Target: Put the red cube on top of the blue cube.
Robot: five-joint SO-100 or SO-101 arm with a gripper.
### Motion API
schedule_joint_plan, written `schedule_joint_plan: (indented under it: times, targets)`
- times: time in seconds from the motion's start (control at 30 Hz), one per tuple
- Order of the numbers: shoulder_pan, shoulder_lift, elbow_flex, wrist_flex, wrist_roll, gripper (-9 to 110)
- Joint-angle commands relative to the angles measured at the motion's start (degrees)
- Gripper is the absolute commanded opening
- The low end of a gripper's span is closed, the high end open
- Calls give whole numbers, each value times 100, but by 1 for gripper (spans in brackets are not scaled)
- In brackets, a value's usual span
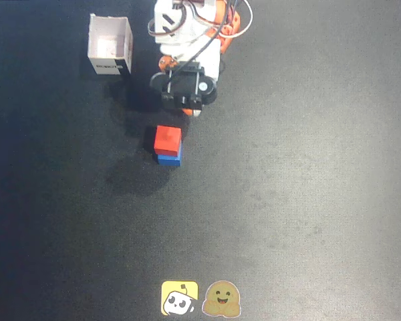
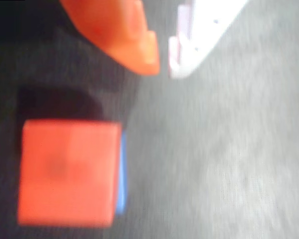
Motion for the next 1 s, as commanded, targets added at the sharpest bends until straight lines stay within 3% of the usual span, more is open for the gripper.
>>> schedule_joint_plan:
  times: [0.0,0.97]
  targets:
    - [0,62,-35,149,44,0]
    - [-44,62,-35,149,-281,0]
